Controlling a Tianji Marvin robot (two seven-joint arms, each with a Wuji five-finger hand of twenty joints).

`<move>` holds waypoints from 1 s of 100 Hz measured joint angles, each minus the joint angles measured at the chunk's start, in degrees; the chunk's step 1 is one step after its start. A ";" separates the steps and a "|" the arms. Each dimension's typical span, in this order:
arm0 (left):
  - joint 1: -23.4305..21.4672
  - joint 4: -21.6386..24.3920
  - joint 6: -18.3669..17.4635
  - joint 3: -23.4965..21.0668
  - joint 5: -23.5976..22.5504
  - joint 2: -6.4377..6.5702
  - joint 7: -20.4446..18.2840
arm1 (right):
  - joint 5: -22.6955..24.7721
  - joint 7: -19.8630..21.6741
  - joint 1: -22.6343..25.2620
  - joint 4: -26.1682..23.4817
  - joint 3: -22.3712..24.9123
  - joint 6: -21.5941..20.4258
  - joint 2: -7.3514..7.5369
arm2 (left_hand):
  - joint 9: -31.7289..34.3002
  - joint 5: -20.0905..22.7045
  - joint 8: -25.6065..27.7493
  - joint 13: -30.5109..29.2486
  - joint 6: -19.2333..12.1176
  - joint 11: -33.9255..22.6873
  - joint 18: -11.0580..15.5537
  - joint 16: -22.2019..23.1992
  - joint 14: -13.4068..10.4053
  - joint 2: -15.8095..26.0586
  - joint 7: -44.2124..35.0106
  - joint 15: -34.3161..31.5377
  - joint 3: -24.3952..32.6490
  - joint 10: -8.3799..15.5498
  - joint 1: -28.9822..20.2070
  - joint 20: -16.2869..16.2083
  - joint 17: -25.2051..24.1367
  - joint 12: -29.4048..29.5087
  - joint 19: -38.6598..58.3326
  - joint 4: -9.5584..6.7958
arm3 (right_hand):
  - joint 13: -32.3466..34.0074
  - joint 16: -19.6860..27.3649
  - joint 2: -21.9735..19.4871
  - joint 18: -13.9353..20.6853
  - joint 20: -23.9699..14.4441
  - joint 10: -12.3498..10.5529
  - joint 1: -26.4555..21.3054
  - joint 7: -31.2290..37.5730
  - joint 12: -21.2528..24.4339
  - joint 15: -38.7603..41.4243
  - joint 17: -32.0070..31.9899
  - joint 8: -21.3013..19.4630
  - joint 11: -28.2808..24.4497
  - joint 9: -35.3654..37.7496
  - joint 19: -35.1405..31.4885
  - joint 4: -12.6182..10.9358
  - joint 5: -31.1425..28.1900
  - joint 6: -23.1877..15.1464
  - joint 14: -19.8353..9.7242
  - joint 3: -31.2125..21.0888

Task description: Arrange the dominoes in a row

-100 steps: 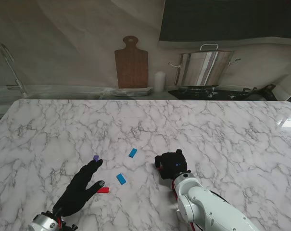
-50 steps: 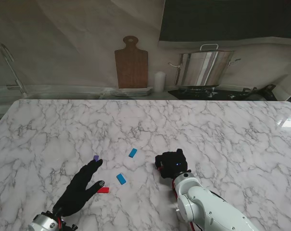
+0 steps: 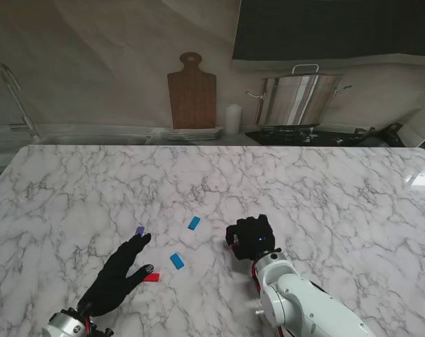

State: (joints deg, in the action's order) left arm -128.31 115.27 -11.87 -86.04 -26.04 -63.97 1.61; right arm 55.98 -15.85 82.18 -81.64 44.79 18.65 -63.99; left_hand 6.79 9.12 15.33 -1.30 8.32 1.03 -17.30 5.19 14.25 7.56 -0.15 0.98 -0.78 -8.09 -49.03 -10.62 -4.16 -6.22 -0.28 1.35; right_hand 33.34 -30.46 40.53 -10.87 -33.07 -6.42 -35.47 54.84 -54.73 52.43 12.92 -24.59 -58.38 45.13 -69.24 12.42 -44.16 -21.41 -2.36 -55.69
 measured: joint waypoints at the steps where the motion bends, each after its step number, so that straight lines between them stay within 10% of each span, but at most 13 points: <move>1: 0.00 0.00 0.01 0.00 0.00 0.00 0.00 | 0.00 -0.04 0.00 0.00 0.02 -0.04 0.00 | 0.00 0.00 0.00 0.00 0.00 0.00 0.00 0.00 0.00 0.00 0.00 0.00 0.00 0.00 0.00 0.00 0.00 0.01 0.00 0.00 | 0.30 -0.11 0.00 0.00 -0.02 -0.07 0.00 0.00 -0.07 0.29 0.03 0.00 -0.23 0.56 -0.01 0.00 0.00 -0.01 -0.03 0.01; 13: -0.01 0.02 0.06 0.00 0.00 0.02 0.00 | -0.11 -0.35 0.17 0.00 0.46 -0.61 -0.02 | 0.00 0.00 0.00 0.00 0.00 0.00 0.00 -0.14 0.00 0.00 0.00 0.00 0.00 0.00 0.00 0.00 0.00 0.03 0.00 0.00 | 4.55 -0.24 0.00 0.00 -0.39 -1.03 0.01 0.00 1.33 0.47 1.27 0.00 -0.48 6.18 -0.01 0.00 0.00 -0.20 -0.33 0.01; 49: -0.01 0.05 0.27 0.05 -0.01 0.03 0.02 | -2.49 -0.38 2.81 -2.52 3.39 -1.86 -0.17 | 0.00 0.00 0.00 0.00 0.00 -0.01 0.01 -0.17 0.00 0.00 0.00 0.00 0.00 0.00 0.00 0.00 0.00 0.65 0.00 0.00 | 14.95 5.25 -0.45 -1.90 0.83 -2.23 0.02 -1.04 18.82 -14.54 4.38 -3.70 25.79 23.83 0.24 0.00 0.19 -2.28 -0.34 -0.04; 81: -0.06 0.09 0.28 0.02 -0.04 0.03 0.11 | -8.84 1.76 4.78 -5.79 5.15 -2.10 -0.74 | 0.00 0.00 -0.60 0.00 0.00 -0.01 0.02 -0.22 0.00 0.00 0.00 0.00 0.00 0.00 0.00 -0.01 0.00 0.69 0.00 0.00 | 21.37 8.16 -3.05 -1.96 2.44 0.17 -0.94 -1.05 31.03 -22.47 7.30 -8.84 30.68 28.20 0.63 0.00 3.07 0.02 -0.36 -0.54; 93: -0.08 0.09 0.28 0.01 -0.04 0.03 0.11 | -11.80 2.56 5.33 -6.67 5.71 -2.12 -1.11 | 0.00 0.00 -0.60 0.00 0.00 -0.01 0.02 -0.23 0.00 0.00 0.00 0.00 0.00 0.00 0.00 -0.01 0.00 0.69 0.00 0.00 | 22.00 8.27 -3.32 -2.06 2.78 0.70 -1.03 -1.05 31.25 -23.07 6.95 -9.14 30.22 28.02 0.65 0.00 3.16 1.12 -0.24 -0.95; 100: -0.08 0.09 0.28 0.01 -0.03 0.03 0.11 | -12.38 2.53 5.63 -6.82 6.01 -2.72 -1.34 | 0.00 0.00 -0.61 0.00 0.00 -0.01 0.02 -0.23 0.00 0.00 0.00 0.00 0.00 0.00 0.00 -0.01 0.00 0.69 0.00 0.00 | 17.70 5.02 -3.45 -2.65 2.78 0.82 -1.13 -0.50 22.91 -17.91 4.89 -9.23 24.55 22.57 0.65 0.00 3.68 1.18 0.32 -1.05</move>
State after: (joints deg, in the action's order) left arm -128.39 115.36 -11.59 -86.04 -26.07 -63.94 1.72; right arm 43.60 -13.32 87.81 -88.46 50.80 15.94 -65.33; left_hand 6.79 9.12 14.72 -1.30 8.32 1.02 -17.28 4.96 14.26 7.56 -0.15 0.98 -0.78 -8.09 -49.03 -10.63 -4.16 -5.52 -0.28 1.35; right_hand 51.04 -25.44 37.08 -13.52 -30.29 -5.60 -36.60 54.34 -31.82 34.52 17.81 -33.82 -33.83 67.70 -68.59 12.42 -40.49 -20.23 -2.04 -56.74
